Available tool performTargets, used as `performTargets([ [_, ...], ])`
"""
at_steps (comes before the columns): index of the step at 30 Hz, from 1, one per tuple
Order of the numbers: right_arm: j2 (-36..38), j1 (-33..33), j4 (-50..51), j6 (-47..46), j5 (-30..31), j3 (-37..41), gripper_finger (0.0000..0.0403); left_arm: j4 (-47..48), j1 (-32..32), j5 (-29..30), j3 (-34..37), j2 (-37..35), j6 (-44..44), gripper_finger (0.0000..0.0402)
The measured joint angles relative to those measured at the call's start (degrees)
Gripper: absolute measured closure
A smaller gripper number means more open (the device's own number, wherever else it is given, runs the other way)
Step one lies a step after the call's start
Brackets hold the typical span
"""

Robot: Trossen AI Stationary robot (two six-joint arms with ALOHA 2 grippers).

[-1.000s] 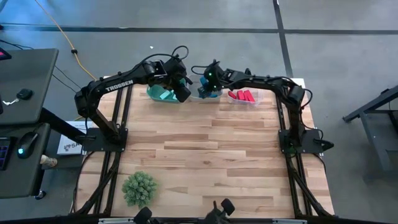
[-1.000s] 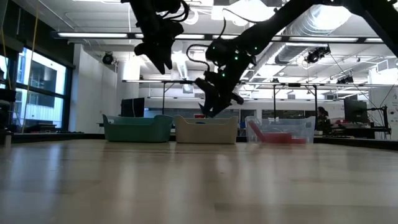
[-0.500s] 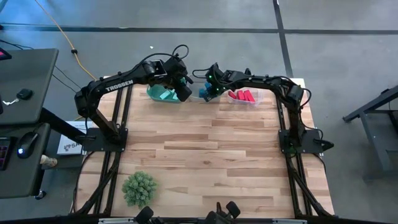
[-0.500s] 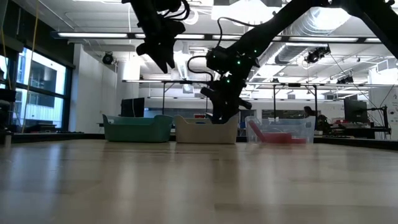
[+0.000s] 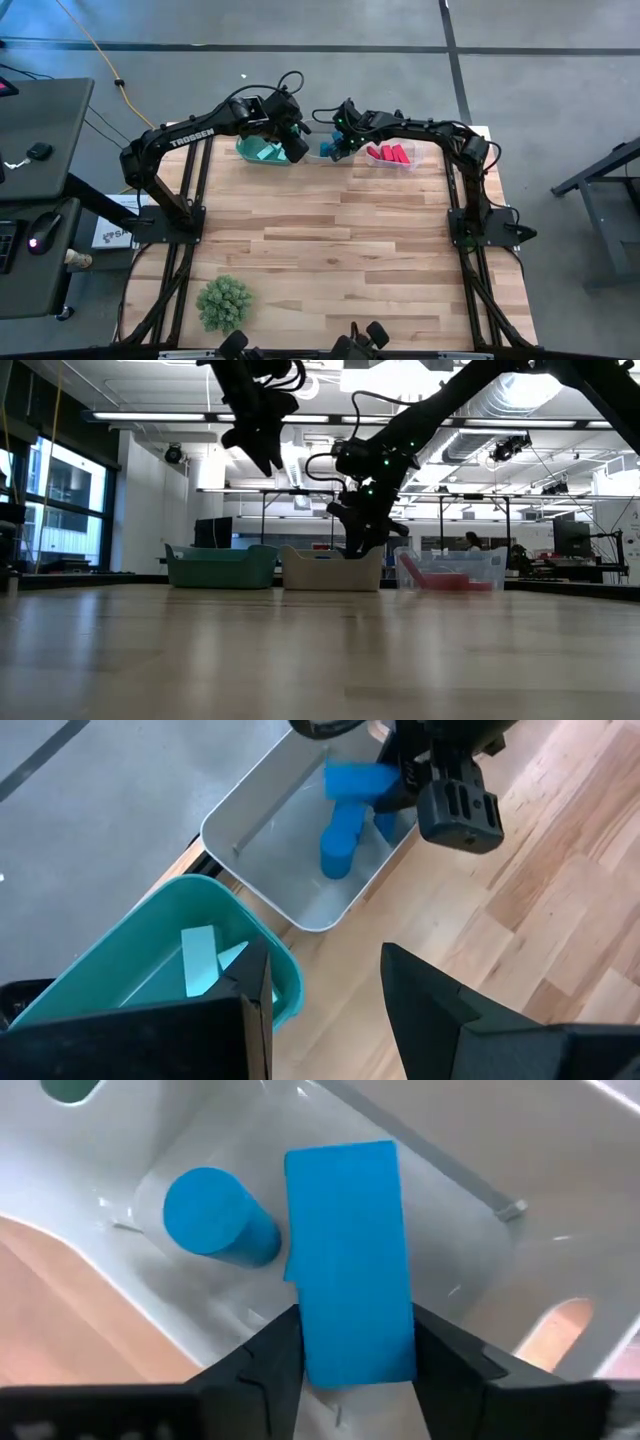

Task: Sort & place blocks by color
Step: Put the blue block into the gray bin, then return to Home Position

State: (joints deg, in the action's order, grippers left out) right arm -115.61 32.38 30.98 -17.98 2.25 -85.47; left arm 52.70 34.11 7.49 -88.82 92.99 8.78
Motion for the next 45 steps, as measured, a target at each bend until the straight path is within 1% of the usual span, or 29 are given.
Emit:
performTargets([
  [4, 0.00, 0.00, 0.00, 0.00, -2.36, 0.00, 0.0243, -0.65, 0.00, 0.00, 0.00, 0.00, -0.02, 0.0289],
  [13, 0.00, 0.02, 0.42, 0.00, -2.40, -0.57, 0.0239, -2.49, 0.00, -0.01, 0.00, 0.00, -0.74, 0.0289],
  [17, 0.09, 0.45, 3.86, 0.21, -3.98, -4.37, 0.0238, -2.50, -0.02, -0.02, 0.00, -0.05, -3.37, 0.0289],
  [23, 0.09, 0.70, 12.52, 4.08, -4.93, -12.23, 0.0238, -3.72, -0.23, -1.33, 0.07, -2.14, -3.44, 0.0289],
  [28, 0.09, -0.10, 17.59, 9.88, -9.17, -18.43, 0.0238, -4.03, -1.46, -2.34, 0.07, -4.29, -3.84, 0.0289],
  [32, 0.09, -1.26, 19.52, 13.81, -10.35, -22.14, 0.0238, -5.75, -3.30, -2.38, 0.07, -6.11, -4.22, 0.0289],
  [36, 0.70, -2.24, 20.19, 14.62, -10.89, -24.33, 0.0238, -7.36, -5.26, -2.95, 0.07, -7.35, -4.07, 0.0289],
  [39, 2.73, -2.52, 19.90, 15.07, -11.35, -24.39, 0.0238, -11.45, -6.72, -3.16, 3.35, -9.39, -2.82, 0.0289],
  [41, 4.28, -2.54, 19.89, 15.47, -11.84, -24.39, 0.0238, -15.92, -7.27, -4.33, 8.18, -12.07, -1.26, 0.0289],
  [45, 7.64, -2.19, 19.77, 17.07, -11.89, -24.39, 0.0237, -25.03, -7.63, -6.84, 19.28, -19.36, -0.93, 0.0289],
])
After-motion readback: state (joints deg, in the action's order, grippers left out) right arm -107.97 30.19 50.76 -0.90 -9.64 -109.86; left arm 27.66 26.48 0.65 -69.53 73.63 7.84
